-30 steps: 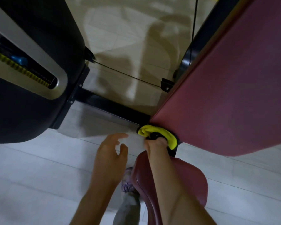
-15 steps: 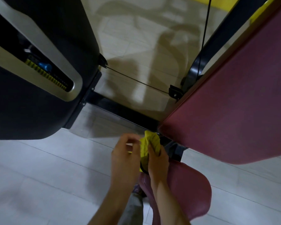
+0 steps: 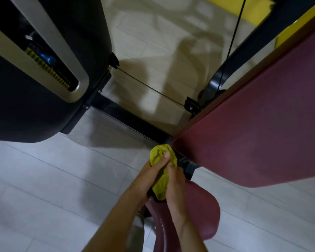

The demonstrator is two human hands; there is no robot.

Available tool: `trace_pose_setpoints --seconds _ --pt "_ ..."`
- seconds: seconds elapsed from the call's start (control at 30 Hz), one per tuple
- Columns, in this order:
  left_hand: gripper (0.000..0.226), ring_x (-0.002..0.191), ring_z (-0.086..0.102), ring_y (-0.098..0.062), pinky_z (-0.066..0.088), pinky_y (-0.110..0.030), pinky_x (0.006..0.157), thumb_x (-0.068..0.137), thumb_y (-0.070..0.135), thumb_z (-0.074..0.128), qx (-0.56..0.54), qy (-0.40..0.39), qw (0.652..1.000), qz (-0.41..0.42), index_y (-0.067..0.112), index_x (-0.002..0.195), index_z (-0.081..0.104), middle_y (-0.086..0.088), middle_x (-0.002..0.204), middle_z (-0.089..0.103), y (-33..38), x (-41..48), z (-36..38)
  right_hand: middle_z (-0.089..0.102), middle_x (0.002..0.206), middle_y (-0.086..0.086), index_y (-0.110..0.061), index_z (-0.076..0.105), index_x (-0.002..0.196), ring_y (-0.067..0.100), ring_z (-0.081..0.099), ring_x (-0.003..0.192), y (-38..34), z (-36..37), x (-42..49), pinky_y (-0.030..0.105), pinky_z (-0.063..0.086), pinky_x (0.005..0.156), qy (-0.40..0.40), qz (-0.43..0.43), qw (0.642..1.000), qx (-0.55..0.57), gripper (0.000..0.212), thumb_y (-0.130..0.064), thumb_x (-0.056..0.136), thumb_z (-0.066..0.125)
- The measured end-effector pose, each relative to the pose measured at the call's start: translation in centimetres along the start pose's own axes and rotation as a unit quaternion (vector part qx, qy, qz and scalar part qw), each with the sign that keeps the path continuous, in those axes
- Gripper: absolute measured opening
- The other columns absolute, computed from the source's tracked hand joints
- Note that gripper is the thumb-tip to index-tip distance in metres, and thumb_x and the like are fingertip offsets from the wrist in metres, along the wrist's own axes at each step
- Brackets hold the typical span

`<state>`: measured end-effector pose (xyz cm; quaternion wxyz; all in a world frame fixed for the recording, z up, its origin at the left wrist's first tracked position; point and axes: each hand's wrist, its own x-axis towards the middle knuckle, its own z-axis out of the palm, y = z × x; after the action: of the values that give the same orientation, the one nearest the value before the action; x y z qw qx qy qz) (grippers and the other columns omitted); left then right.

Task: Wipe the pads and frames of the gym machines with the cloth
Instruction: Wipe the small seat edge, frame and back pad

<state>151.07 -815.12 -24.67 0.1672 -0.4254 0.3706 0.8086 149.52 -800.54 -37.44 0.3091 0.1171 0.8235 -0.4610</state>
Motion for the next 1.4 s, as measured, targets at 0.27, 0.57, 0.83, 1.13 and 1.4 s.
trace_pose_setpoints --seconds 0.27,0.57,0.83,1.13,1.4 --pt "0.043 0.111 0.070 -0.039 0.053 -0.061 0.098 0.095 0.033 0.070 -0.218 0.131 0.967 -0.001 0.014 0.134 0.062 -0.019 0.123 0.071 -3.1 6.0 2.1 0.059 0.130 -0.006 -0.022 0.058 0.134 0.012 0.056 0.120 -6.8 -6.3 -3.5 0.011 0.043 0.080 0.122 -0.011 0.991 0.051 0.038 -0.037 0.100 0.064" --pt "0.041 0.078 0.069 -0.022 0.055 -0.034 0.066 0.100 0.051 0.055 -0.393 0.164 0.902 -0.075 0.013 0.106 0.068 -0.003 0.073 0.074 -2.6 10.7 8.5 0.067 0.118 -0.002 -0.026 0.060 0.124 0.018 0.065 0.104 -2.1 -11.0 -3.4 0.045 0.050 0.095 0.192 0.118 0.968 0.114 0.023 -0.021 0.102 0.058" --pt "0.049 0.104 0.069 -0.011 0.049 -0.043 0.104 0.092 0.052 0.066 -0.260 0.169 0.945 0.106 0.017 0.125 0.063 0.006 0.108 0.075 -0.6 13.7 5.3 0.072 0.117 -0.002 -0.029 0.067 0.111 0.017 0.065 0.115 -2.2 -13.7 -2.9 0.048 0.048 0.107 0.209 0.079 0.967 0.122 0.016 -0.023 0.097 0.067" --pt "0.040 0.119 0.067 -0.017 0.055 -0.030 0.098 0.099 0.035 0.064 -0.014 0.075 0.945 0.317 0.022 0.137 0.060 0.003 0.124 0.072 7.3 7.6 9.8 0.073 0.119 -0.003 -0.031 0.066 0.111 0.016 0.065 0.119 -2.7 -14.5 -4.7 0.050 0.046 0.110 0.207 0.046 0.967 0.141 0.014 -0.021 0.101 0.064" --pt "0.023 0.110 0.070 -0.011 0.051 -0.043 0.107 0.103 0.034 0.058 -0.056 0.122 0.948 0.290 0.032 0.124 0.064 0.009 0.114 0.074 7.8 5.1 12.0 0.063 0.131 -0.008 -0.021 0.060 0.128 0.012 0.056 0.127 -6.7 -16.9 -6.9 0.044 0.047 0.110 0.227 -0.016 0.972 0.055 0.029 -0.012 0.100 0.062"
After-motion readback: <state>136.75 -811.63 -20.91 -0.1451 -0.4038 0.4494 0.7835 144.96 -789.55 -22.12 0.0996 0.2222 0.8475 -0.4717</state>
